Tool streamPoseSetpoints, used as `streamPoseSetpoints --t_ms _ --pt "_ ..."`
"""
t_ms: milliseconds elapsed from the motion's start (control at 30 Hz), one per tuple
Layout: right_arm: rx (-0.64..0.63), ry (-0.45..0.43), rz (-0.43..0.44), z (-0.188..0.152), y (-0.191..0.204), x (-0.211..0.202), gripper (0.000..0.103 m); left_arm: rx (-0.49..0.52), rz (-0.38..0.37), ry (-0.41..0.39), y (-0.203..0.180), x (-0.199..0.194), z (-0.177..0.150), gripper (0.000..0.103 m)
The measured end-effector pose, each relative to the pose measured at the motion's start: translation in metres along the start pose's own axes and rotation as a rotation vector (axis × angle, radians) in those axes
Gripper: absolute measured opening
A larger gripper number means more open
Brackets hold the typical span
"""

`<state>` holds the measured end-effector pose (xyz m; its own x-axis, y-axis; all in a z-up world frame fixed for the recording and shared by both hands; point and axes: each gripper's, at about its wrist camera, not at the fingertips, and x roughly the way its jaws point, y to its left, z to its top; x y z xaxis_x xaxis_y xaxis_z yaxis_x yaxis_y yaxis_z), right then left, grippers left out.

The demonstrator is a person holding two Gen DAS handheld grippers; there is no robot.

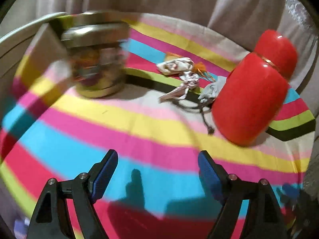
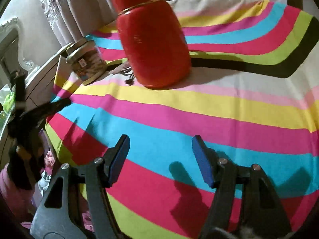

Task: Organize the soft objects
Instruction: 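Return to the table and grasp the white red-printed wrapper with the left tool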

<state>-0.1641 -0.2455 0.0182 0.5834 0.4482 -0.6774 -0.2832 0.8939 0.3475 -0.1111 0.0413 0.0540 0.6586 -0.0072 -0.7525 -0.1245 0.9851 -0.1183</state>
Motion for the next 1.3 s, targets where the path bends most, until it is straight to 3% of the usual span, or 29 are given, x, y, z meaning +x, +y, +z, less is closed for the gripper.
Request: streamPoseSetpoints --t_ms 233,400,500,567,667,700,733,767,800,933,1100,1300 --pt "0.022 0.02 0.009 0.001 -0.014 0.017 0.069 -0.019 -0.057 0.032 -0.023 0.078 0.068 0.083" --pt "0.053 0.009 -0.019 0.009 -0.035 0.02 0.069 -0.143 -0.154 0.089 -0.025 0.134 0.115 0.083" --pt "0.083 0.005 -0.026 0.012 -0.048 0.02 0.069 -0.228 -0.239 0.166 -0.026 0.168 0.136 0.083" --pt "0.092 0.013 -0.028 0.012 -0.054 0.021 0.069 -0.246 -0.224 0.164 -0.031 0.182 0.148 0.083" --pt "0.095 0.022 -0.022 0.015 -0.057 0.023 0.07 -0.166 -0.175 0.14 -0.046 0.194 0.157 0.083" --pt "0.092 0.023 -0.022 0.016 -0.056 0.023 0.07 -0.113 -0.133 0.126 -0.052 0.196 0.157 0.08" --pt "0.084 0.025 -0.023 0.019 -0.054 0.025 0.07 -0.059 -0.09 0.109 -0.057 0.197 0.154 0.06" --pt "0.076 0.026 -0.021 0.021 -0.051 0.027 0.07 0.005 -0.033 0.083 -0.061 0.195 0.149 0.033" --pt "0.064 0.032 -0.01 0.025 -0.046 0.032 0.071 0.022 -0.024 0.08 -0.061 0.194 0.145 0.025" --pt "-0.038 0.041 0.048 0.043 -0.006 0.052 0.072 0.021 0.02 0.02 -0.044 0.161 0.126 0.023" --pt "-0.238 0.035 0.117 0.068 0.07 0.086 0.074 0.036 0.074 -0.053 -0.007 0.1 0.081 0.023" --pt "-0.391 0.03 0.026 0.09 0.137 0.138 0.072 -0.043 0.114 -0.095 0.056 0.05 0.031 0.023"
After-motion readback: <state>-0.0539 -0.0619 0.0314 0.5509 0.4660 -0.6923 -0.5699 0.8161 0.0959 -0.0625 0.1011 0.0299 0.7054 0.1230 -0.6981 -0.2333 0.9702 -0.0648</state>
